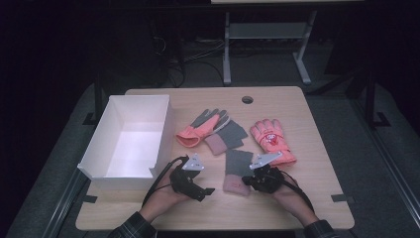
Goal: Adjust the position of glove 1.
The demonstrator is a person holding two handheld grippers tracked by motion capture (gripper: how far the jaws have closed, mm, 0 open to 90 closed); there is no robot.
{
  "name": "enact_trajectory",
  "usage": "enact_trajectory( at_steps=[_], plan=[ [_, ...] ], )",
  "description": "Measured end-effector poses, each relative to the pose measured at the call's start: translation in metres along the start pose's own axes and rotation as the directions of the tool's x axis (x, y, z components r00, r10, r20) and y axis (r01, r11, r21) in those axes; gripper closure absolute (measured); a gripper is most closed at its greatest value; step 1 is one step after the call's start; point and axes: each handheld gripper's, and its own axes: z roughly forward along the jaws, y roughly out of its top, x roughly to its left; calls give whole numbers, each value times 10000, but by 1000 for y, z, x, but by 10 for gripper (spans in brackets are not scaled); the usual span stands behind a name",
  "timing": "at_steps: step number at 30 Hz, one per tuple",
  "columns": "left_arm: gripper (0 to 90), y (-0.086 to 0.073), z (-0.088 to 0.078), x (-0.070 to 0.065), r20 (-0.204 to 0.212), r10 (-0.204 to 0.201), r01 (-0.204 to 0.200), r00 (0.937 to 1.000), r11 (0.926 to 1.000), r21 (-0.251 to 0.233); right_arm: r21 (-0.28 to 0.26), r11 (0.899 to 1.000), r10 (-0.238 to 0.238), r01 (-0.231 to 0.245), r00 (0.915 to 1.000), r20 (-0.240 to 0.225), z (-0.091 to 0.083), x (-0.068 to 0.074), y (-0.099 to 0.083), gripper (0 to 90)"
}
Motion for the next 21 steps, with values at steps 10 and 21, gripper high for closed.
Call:
enact_trajectory(
  at_steps=[10, 21],
  plan=[
    [125, 0, 0, -1, -7, -43, 43, 10000, 10000, -34, 81, 9989, -465, 470, 9977, -490, 14, 19, 13, 900],
    [125, 0, -1, 0, 11, 31, -31, 10000, 10000, 63, -468, 9989, 24, -29, 10000, -97, 1, 0, 20, 900]
  ],
)
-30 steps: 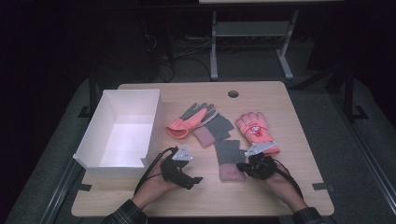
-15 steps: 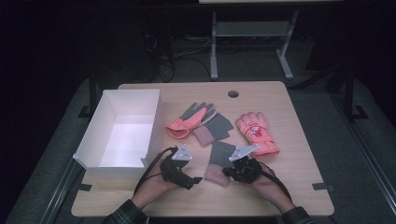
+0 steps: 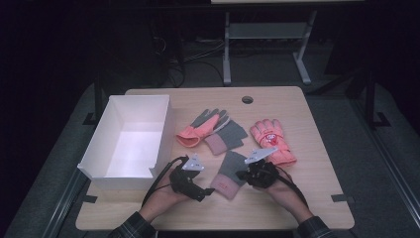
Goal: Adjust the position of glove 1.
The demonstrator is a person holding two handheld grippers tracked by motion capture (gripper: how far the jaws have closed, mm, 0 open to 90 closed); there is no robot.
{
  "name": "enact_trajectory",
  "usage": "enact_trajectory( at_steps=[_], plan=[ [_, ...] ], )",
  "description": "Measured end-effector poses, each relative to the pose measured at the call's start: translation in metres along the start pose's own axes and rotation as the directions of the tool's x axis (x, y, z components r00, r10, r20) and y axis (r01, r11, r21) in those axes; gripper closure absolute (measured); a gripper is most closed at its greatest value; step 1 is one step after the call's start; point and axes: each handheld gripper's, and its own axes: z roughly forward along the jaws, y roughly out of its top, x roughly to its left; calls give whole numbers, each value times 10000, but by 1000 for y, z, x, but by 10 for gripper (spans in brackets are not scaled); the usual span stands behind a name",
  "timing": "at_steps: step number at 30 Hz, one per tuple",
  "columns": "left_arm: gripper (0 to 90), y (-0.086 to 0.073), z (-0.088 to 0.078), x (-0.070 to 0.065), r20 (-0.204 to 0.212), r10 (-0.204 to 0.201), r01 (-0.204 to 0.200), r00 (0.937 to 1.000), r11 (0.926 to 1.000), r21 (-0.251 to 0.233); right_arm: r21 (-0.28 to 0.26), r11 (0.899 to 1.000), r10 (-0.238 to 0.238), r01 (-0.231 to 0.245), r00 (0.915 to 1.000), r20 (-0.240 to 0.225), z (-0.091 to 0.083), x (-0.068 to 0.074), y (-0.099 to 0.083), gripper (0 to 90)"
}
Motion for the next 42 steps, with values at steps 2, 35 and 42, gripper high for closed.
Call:
enact_trajectory(
  at_steps=[2, 35, 42],
  plan=[
    [125, 0, 0, 0, -3, -6, 6, 10000, 10000, 2, -128, 9997, 191, -188, 9995, 238, -3, -10, 2, 900],
    [126, -1, 0, 0, -22, -63, 63, 10000, 10000, 11, 848, 9954, 383, -453, 9959, 822, 4, -19, -13, 900],
    [126, -1, -1, 1, 14, -67, 67, 10000, 10000, 40, 987, 9942, 365, -436, 9966, 733, -7, -12, -24, 900]
  ],
)
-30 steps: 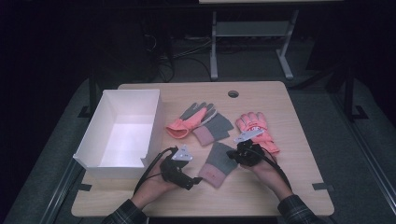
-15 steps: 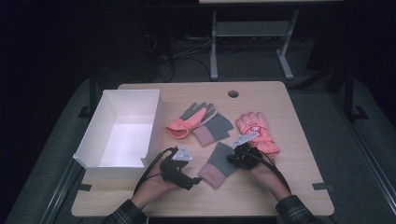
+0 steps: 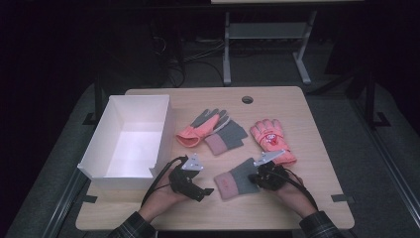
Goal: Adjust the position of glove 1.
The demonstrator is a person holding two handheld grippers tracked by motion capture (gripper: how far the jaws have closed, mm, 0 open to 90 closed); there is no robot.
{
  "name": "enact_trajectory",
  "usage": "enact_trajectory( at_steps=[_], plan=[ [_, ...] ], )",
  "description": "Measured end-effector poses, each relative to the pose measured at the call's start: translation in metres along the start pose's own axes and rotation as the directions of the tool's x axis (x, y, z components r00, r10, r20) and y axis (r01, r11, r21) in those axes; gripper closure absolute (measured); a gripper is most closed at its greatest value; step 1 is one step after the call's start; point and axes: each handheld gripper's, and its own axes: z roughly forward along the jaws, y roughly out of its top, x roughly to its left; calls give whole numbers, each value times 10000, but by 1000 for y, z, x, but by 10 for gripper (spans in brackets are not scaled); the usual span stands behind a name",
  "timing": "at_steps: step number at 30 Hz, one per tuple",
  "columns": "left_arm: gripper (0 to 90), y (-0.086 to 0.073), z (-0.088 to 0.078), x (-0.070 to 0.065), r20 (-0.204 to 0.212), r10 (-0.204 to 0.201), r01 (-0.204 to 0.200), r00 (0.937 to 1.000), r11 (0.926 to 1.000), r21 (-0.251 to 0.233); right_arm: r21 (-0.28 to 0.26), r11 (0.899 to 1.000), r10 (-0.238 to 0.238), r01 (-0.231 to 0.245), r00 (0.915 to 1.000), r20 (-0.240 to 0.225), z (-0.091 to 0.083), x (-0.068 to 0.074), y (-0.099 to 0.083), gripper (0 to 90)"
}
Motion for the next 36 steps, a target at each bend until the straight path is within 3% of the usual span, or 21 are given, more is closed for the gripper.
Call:
enact_trajectory(
  at_steps=[6, 8, 11, 16, 17, 25, 28, 33, 36],
  plan=[
    [126, 0, 0, 0, -12, 22, -22, 10000, 10000, 25, -153, 9999, 19, -18, 10000, 16, -5, 2, -5, 899],
    [125, 0, 1, -1, -26, 64, -64, 10000, 10000, 38, -682, 9976, 90, -88, 10000, 19, -8, 0, 2, 900],
    [126, 1, 1, -1, -4, 83, -83, 10000, 9999, 71, -875, 9961, 122, -133, 9998, -137, -3, 2, 10, 900],
    [125, 1, 2, -2, -12, 112, -112, 9999, 9999, 62, -659, 9978, -102, 94, 9999, -121, 12, 6, 19, 900],
    [126, 1, 2, -2, 6, 104, -104, 9999, 9999, 45, -353, 9985, -414, 412, 9991, -66, 22, 9, 21, 900],
    [126, 1, 2, -2, 38, 95, -96, 9999, 9999, 36, -440, 9953, -885, 864, 9949, -494, 28, 24, 24, 900],
    [125, 1, 3, -3, 25, 64, -64, 10000, 10000, 25, -454, 9924, -1184, 1148, 9891, -875, 30, 35, 25, 900],
    [125, 1, 3, -3, 57, 74, -75, 10000, 10000, 64, -425, 9919, -1238, 1201, 9872, -1003, 31, 38, 26, 900],
    [126, 1, 2, -2, 21, 77, -77, 10000, 10000, 48, -710, 9922, -1095, 1023, 9883, -1058, 25, 34, 25, 823]
  ],
)
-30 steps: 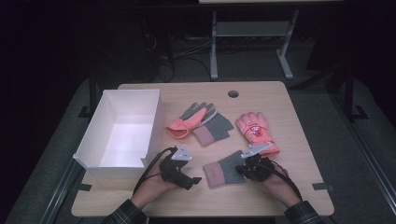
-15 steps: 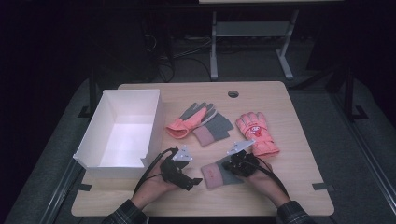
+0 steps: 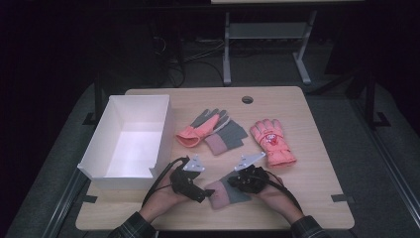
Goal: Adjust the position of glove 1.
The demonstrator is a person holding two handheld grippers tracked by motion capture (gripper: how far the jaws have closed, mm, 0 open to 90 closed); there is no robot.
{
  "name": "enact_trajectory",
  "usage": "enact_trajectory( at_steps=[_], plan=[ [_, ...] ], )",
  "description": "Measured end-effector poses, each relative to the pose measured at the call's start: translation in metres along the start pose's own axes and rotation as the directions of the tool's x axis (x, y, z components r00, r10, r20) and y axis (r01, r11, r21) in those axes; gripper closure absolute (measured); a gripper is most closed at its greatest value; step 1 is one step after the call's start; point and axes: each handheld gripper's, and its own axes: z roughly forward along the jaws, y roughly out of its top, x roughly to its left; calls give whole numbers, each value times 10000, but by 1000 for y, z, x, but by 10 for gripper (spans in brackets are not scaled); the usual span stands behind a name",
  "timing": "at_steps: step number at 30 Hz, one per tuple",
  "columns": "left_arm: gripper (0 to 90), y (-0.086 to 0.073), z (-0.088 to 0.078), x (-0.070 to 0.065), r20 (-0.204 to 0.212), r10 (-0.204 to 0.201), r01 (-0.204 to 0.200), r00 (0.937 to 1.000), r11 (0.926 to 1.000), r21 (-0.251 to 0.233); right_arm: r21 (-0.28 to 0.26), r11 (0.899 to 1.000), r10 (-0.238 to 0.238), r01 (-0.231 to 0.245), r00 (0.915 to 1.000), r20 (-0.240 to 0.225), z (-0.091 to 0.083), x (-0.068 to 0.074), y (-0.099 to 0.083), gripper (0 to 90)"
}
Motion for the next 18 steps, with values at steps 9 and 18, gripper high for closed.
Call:
enact_trajectory(
  at_steps=[9, 18],
  plan=[
    [125, 0, -1, 0, -11, -8, 8, 10000, 10000, -27, -703, 9962, 576, -520, 9951, 799, -31, -7, -17, 483],
    [125, 1, -1, 0, -46, -99, 97, 9999, 9997, -246, -1004, 9881, 1270, -1165, 9863, 1056, -62, -17, -46, 277]
  ],
)
